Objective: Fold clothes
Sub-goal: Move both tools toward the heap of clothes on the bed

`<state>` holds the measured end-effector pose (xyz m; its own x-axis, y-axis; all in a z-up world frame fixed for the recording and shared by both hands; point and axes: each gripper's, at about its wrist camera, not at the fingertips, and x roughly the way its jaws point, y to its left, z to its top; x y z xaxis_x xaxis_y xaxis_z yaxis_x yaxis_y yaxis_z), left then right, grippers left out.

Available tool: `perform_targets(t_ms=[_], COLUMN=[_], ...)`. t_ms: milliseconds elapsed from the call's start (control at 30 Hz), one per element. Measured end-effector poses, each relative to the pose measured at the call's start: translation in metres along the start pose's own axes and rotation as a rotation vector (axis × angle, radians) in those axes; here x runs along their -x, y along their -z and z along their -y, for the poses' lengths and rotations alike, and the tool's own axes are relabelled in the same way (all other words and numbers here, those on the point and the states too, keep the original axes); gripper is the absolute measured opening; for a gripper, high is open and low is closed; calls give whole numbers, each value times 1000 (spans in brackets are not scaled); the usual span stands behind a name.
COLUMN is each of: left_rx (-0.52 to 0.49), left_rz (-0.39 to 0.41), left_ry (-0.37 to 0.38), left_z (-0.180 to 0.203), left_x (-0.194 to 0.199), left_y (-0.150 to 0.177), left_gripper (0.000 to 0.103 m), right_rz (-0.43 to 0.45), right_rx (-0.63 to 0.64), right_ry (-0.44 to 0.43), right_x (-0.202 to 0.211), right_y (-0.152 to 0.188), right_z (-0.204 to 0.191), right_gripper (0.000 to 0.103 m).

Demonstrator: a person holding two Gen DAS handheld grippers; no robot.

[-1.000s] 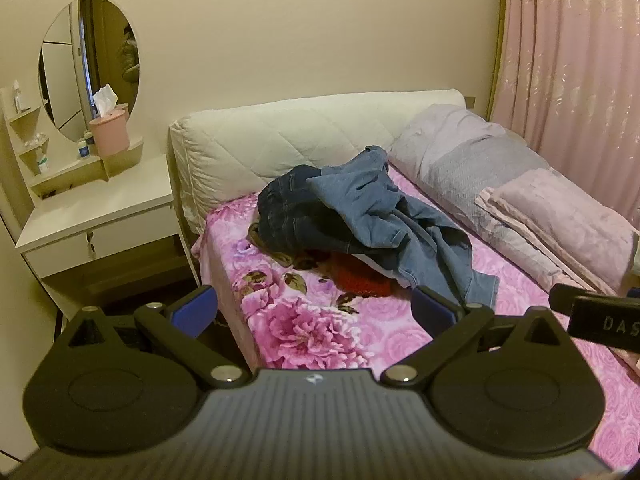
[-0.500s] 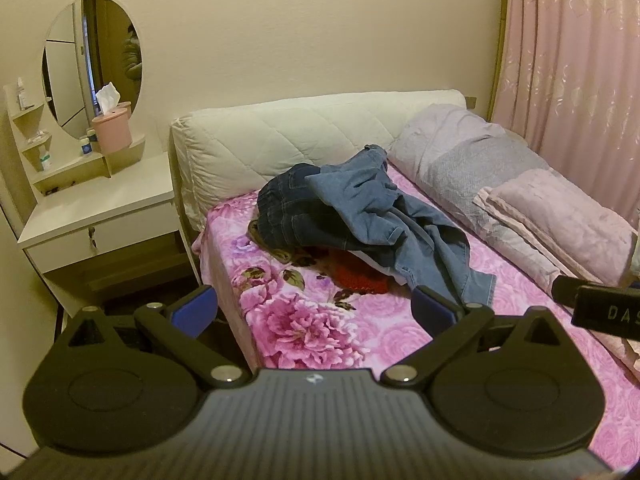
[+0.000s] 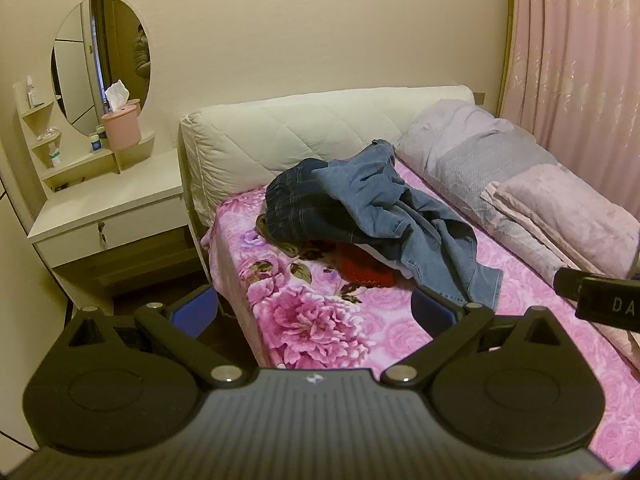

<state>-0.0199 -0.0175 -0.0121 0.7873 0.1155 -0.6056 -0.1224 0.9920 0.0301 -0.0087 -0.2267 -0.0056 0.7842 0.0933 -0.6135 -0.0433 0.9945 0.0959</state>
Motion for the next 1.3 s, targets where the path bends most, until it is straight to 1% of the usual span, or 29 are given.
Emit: perform_targets(t_ms=[233, 400, 567, 733, 900, 967, 1167, 1300], left_rx=[-2, -9, -38, -67, -69, -64, -64, -84], left_rz=[-2, -14, -33, -50, -78, -92, -134, -159], left_ry=[2, 8, 16, 38, 60, 67, 84, 104], left_z=[3, 1, -1, -9, -28, -38, -64, -79], left_x=[-7, -21, -39, -66, -108, -129, -205, -259], left_y=[-5, -12, -20, -33, -56, -67, -103, -134], left_gripper=[102, 102, 102, 102, 102, 102, 102, 102], right_rz=[-4, -10, -25, -28, -41, -66, -134, -182], right_rx=[-3, -16, -41, -77, -101, -107, -132, -148], right_ry=[-1, 0, 10, 12, 35, 34, 27, 27], right_x=[-8, -18, -34, -57, -88, -108, -184, -234], right_y=[-5, -8, -12, -17, -28, -37, -60, -75], right_z=[2, 2, 0, -6, -16, -22, -42, -58], right_gripper=[103, 103, 103, 103, 103, 103, 103, 103])
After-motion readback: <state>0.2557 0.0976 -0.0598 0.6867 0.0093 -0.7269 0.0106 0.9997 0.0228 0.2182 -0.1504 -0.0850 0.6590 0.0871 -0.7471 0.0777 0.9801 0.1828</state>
